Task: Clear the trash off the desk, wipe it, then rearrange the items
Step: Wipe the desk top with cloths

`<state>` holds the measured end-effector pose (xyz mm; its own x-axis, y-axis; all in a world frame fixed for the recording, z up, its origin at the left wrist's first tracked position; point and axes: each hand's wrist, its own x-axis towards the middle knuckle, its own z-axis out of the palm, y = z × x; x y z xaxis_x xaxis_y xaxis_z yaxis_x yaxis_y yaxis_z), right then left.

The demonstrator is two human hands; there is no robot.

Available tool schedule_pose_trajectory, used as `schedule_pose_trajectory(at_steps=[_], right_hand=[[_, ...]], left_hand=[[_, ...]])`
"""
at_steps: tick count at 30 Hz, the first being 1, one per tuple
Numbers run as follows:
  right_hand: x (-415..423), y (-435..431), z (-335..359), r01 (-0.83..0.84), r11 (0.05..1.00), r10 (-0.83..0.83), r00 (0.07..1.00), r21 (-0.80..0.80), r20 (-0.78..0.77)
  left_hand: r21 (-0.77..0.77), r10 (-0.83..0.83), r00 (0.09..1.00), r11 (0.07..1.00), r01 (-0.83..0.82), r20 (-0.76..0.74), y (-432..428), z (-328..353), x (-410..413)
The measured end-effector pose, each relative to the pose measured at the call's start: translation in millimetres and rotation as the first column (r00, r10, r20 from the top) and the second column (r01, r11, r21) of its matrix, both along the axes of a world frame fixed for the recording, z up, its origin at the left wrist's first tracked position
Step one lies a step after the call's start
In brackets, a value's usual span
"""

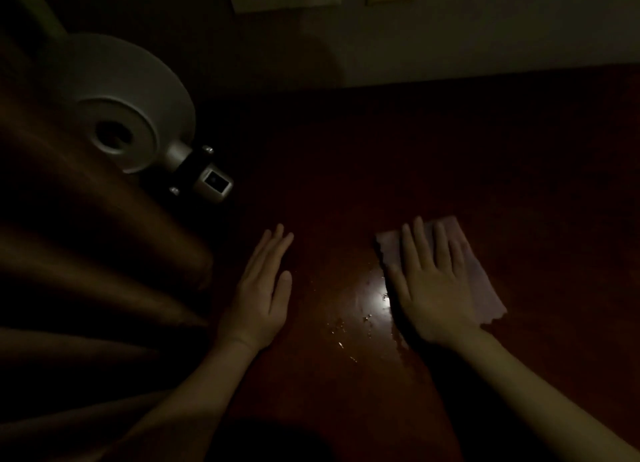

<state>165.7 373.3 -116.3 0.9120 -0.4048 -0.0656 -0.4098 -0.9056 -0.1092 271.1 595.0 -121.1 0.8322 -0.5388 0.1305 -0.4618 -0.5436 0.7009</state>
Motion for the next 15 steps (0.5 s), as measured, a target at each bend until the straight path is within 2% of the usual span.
schedule_pose_trajectory(at_steps=[3, 5, 7, 10, 12, 15], right_hand=[[42.8, 7.7, 3.6, 0.0, 0.999, 0.0, 1.0, 0.046, -0.012], [52.0, 21.7, 3.4, -0.118, 0.993, 0.119, 0.993, 0.028, -0.026], [40.8, 31.0, 1.5, -0.287, 0.958, 0.286, 0.957, -0.023, -0.037], [27.9, 18.8, 7.3, -0.406, 0.913, 0.404, 0.913, -0.041, -0.054], [46.4, 3.8, 12.3, -0.338, 0.941, 0.337, 0.938, 0.005, -0.087], [105.1, 4.7, 6.5, -0.168, 0.986, 0.168, 0.985, 0.023, -0.031]], left_hand=[[0.046, -0.005, 1.0, 0.999, 0.005, 0.006, -3.2, -0.1, 6.1], [0.127, 0.007, 0.998, 0.992, -0.015, 0.064, -5.0, -1.5, 10.2], [0.222, 0.083, 0.988, 0.969, -0.112, 0.134, -6.2, -1.4, 16.0], [0.281, 0.168, 0.982, 0.941, -0.187, 0.092, -9.1, 1.7, 22.0], [0.301, 0.13, 0.988, 0.942, -0.151, 0.087, -11.7, 2.6, 20.9], [0.298, 0.117, 0.991, 0.945, -0.131, 0.065, -12.4, 3.9, 24.3]])
